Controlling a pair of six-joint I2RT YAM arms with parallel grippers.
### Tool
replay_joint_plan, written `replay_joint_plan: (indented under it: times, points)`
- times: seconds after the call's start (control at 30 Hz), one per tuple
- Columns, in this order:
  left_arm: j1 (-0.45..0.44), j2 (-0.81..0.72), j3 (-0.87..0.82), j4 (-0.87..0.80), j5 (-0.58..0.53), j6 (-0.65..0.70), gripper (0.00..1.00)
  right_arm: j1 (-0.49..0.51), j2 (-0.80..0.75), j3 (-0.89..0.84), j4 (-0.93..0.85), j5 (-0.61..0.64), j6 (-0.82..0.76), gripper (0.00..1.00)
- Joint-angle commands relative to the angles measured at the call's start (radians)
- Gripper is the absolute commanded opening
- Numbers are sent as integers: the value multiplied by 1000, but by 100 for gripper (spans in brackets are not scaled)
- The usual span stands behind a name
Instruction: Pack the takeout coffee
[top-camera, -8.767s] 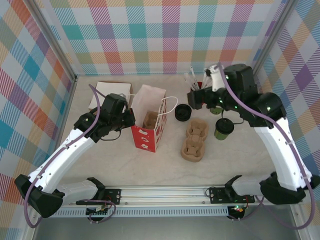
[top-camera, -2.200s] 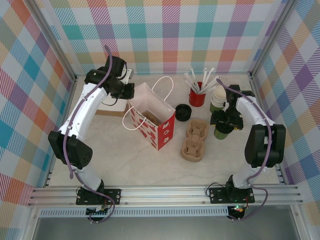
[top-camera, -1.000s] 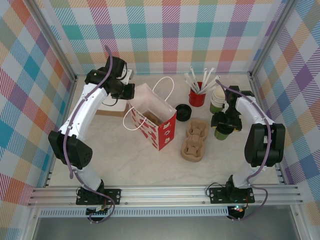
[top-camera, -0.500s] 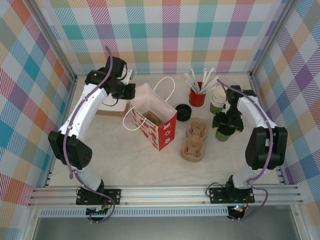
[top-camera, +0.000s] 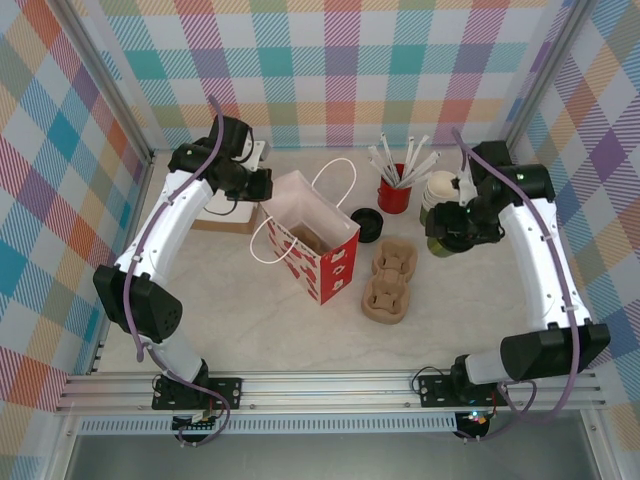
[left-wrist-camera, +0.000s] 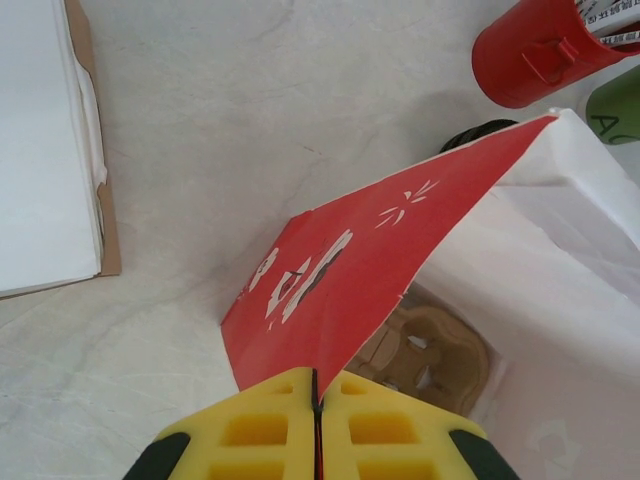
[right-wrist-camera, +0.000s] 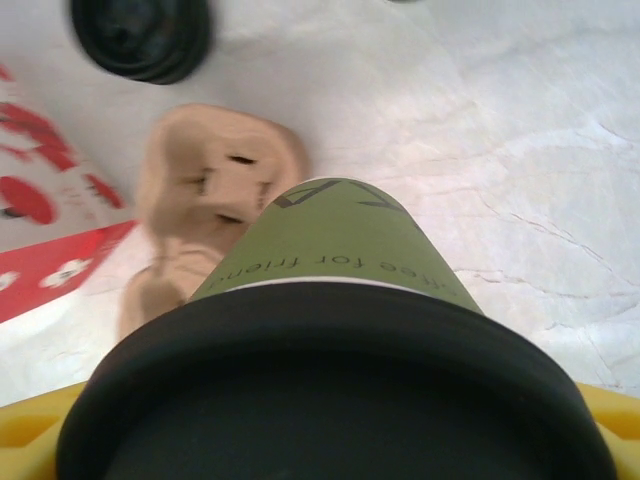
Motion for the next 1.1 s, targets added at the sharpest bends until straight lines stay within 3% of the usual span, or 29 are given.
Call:
replay_joint_plan:
  times: [0.0, 0.27, 0.53, 0.77, 1.07]
  points:
    - [-11, -34, -12, 17, 30, -25, 7, 82, -1, 139, -110, -41, 41, 82]
    - [-30, -37, -12, 15, 18, -38, 7, 335, 141, 518, -204, -2, 121, 81]
    - [-45, -46, -14, 5, 1, -66, 7, 553, 314, 785, -193, -34, 162, 80]
    - [-53, -64, -25, 2, -7, -89, 7, 660, 416, 820, -134, -43, 199, 80]
    - [-58, -85, -59, 23, 3, -96, 7, 686, 500, 820, -142, -4, 210, 79]
